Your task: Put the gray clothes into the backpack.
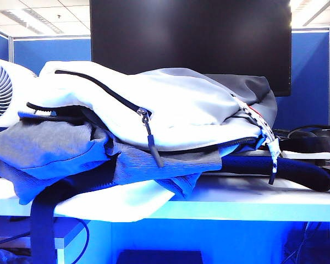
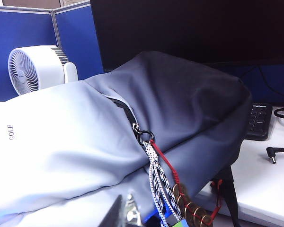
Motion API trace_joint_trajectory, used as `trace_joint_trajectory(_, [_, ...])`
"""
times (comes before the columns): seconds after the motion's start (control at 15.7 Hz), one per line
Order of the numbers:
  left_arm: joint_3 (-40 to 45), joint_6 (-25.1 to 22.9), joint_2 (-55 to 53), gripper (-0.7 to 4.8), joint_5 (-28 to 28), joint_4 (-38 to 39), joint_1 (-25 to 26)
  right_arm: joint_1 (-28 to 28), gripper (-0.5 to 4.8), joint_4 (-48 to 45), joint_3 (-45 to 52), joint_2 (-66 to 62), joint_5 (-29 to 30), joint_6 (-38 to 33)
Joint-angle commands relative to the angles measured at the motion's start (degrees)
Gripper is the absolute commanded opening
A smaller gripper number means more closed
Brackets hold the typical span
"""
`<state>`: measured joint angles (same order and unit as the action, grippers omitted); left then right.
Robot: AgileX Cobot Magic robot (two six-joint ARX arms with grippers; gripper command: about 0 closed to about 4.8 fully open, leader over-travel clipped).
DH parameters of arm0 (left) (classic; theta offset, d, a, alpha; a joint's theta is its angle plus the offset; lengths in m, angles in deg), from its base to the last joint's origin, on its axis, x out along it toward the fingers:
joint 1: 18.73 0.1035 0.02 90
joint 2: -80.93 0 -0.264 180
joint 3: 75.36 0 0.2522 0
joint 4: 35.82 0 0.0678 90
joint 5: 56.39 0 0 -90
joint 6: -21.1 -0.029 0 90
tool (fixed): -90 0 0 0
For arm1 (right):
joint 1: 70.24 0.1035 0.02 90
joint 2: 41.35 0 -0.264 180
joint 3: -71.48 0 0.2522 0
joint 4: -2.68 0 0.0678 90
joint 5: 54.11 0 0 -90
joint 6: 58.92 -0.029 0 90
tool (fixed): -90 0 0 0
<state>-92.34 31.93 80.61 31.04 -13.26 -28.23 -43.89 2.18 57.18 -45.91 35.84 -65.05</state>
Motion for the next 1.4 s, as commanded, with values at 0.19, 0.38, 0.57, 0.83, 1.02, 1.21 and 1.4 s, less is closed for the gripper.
trace_joint_trajectory(0.19, [-0.04, 0.31, 0.13, -0.04, -0.2, -0.55, 0.07, -0.02, -0.05, -0.94, 0.22, -0.09, -0.24, 0.2])
trace_joint_trajectory(0.38, [-0.02, -5.51, 0.13, -0.03, 0.26, -1.11, 0.35, -0.02, -0.05, -0.94, 0.22, -0.09, -0.24, 0.2])
trace_joint_trajectory(0.57, [0.68, -10.82, 0.13, -0.03, 0.42, -3.02, 3.87, -0.02, -0.05, -0.92, 0.22, -0.09, -0.24, 0.2])
trace_joint_trajectory(0.83, [2.8, -8.35, 0.15, -0.03, -1.22, -7.26, 8.17, -0.02, -0.05, -0.9, 0.22, -0.09, -0.24, 0.2])
trace_joint_trajectory(1.02, [2.8, -8.85, 0.15, -0.03, -1.14, -8.83, 8.15, -0.02, -0.05, -0.9, 0.22, -0.09, -0.24, 0.2])
trace_joint_trajectory(1.21, [2.8, -8.66, 0.15, -0.03, -1.29, -8.96, 7.61, -0.02, -0.05, -0.9, 0.22, -0.09, -0.24, 0.2])
trace_joint_trajectory(1.4, [2.8, -8.9, 0.15, -0.03, -1.27, -8.98, 7.61, -0.02, -0.05, -0.9, 0.22, -0.09, -0.24, 0.2])
